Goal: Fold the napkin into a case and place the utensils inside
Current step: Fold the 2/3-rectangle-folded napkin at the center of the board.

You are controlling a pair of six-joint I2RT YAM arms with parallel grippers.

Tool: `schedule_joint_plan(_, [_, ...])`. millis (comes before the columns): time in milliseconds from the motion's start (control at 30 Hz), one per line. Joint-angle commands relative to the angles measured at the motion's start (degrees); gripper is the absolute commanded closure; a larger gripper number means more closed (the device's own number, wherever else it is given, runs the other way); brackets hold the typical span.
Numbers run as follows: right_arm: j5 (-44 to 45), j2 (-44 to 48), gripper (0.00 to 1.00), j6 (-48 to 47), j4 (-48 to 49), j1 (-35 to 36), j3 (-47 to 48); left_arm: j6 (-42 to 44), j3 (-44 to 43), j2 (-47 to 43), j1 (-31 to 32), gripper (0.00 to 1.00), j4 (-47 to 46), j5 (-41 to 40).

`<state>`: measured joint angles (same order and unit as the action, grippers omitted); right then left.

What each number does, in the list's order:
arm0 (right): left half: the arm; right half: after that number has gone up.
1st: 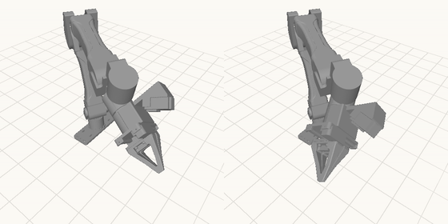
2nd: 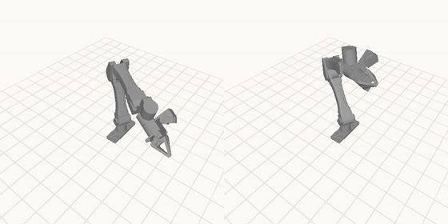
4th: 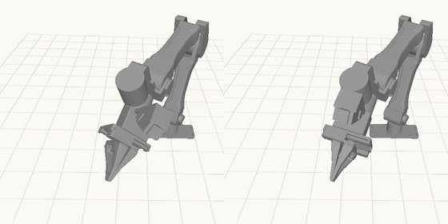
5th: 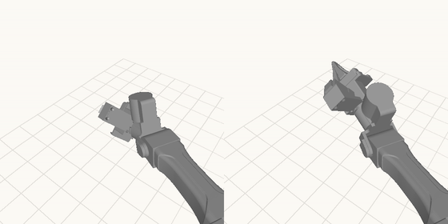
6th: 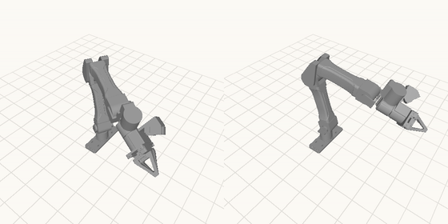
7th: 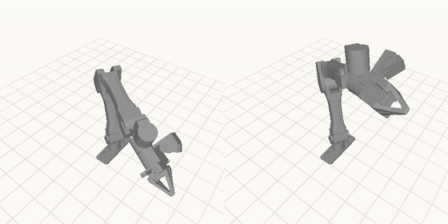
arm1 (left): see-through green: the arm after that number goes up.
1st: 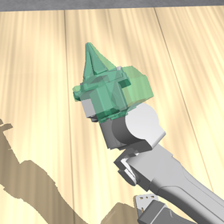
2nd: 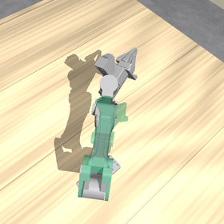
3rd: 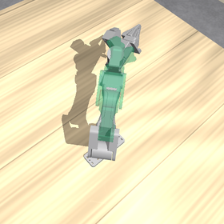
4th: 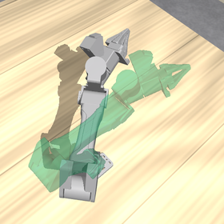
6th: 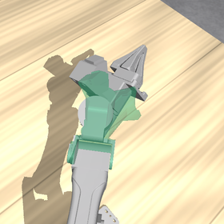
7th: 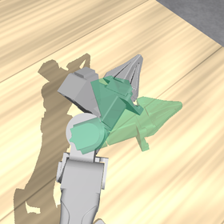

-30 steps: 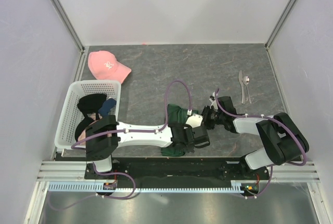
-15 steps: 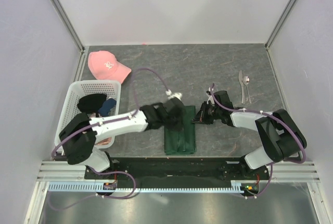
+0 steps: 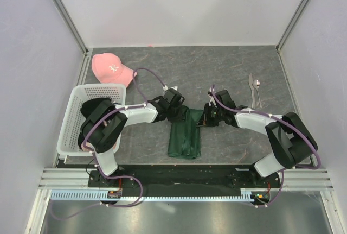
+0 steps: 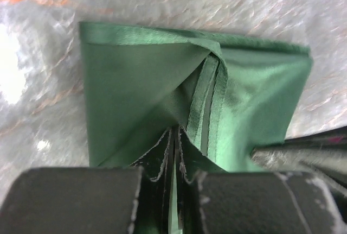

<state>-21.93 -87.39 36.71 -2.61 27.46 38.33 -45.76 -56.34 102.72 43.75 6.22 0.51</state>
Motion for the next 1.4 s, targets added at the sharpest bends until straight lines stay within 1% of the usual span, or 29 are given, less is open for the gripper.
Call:
schedule_joint_plan(0, [3.6,1.1,1.00,0.1,-2.8,2.7,4.3,0.9,1.6,2.7,-0.2,0.94,-3.2,-0.7])
schedule_joint_plan(67, [3.8,1.3,1.00,2.3,-3.0,3.6,5.1,0.5,2.4,2.1,-0.2,0.94,-4.5,-0.7])
schedule_joint_plan(100, [4.4,1.4,1.00,3.1,-3.0,5.0,6.0,0.1,2.9,2.0,-0.3,0.94,-4.7,0.5])
schedule_joint_plan(133, [6.3,1.4,1.00,3.6,-2.8,5.8,6.4,0.0,3.2,1.9,-0.2,0.94,-5.3,0.5])
schedule_joint_plan(200, [7.3,0.7,1.00,5.6,-1.9,7.6,7.4,-0.6,4.1,1.7,-0.2,0.94,-5.9,1.2])
schedule_joint_plan(400, [9.9,-5.4,1.00,10.8,2.3,10.7,8.3,-1.8,6.4,1.3,-0.2,0.94,-8.8,2.8])
schedule_joint_plan(433, [10.6,-6.3,1.00,11.3,4.2,10.7,8.1,-2.0,6.6,1.1,-0.2,0.94,-9.0,3.2])
schedule_joint_plan(567, [12.0,-6.9,1.00,10.1,4.2,10.7,8.5,-2.0,8.3,-2.5,-0.2,0.94,-8.2,3.4])
schedule_joint_plan(633, [11.9,-7.2,1.00,9.0,3.7,10.7,8.9,-1.4,8.2,-5.8,-0.2,0.93,-6.6,3.0])
schedule_joint_plan(700, [11.7,-7.4,1.00,7.5,2.7,10.7,9.8,-0.5,7.6,-8.3,-0.2,0.90,-2.5,2.0])
schedule_joint_plan(767, [10.9,-7.7,1.00,6.5,2.7,10.7,10.6,1.5,7.0,-11.7,-0.2,0.83,1.6,0.8])
schedule_joint_plan(833, [10.8,-7.8,1.00,5.3,0.3,10.7,11.1,3.2,7.0,-14.0,-0.3,0.78,4.1,-0.2])
schedule_joint_plan(900, [10.5,-7.6,1.00,4.5,-0.4,10.7,11.3,4.1,8.5,-15.3,-0.3,0.76,4.4,-1.9])
schedule_joint_plan(967, [10.5,-7.3,1.00,3.7,-1.0,10.7,11.6,5.3,10.4,-15.8,-0.3,0.76,3.0,-1.3])
schedule_joint_plan(1033, [10.0,-7.5,1.00,3.0,-1.3,10.7,11.9,5.3,11.2,-14.6,-0.2,0.81,1.1,0.9])
schedule_joint_plan(1200, [9.7,-7.6,1.00,2.1,-3.0,10.7,13.2,4.1,12.8,-8.8,-0.2,0.87,-3.0,1.2])
schedule_joint_plan(1267, [9.6,-7.4,1.00,1.9,-3.8,10.8,13.8,2.9,14.3,-7.5,0.0,0.89,-5.2,1.6])
schedule_joint_plan(1367, [9.4,-7.4,1.00,1.9,-4.6,11.2,14.8,0.2,16.6,-7.4,0.7,0.89,-8.2,1.9])
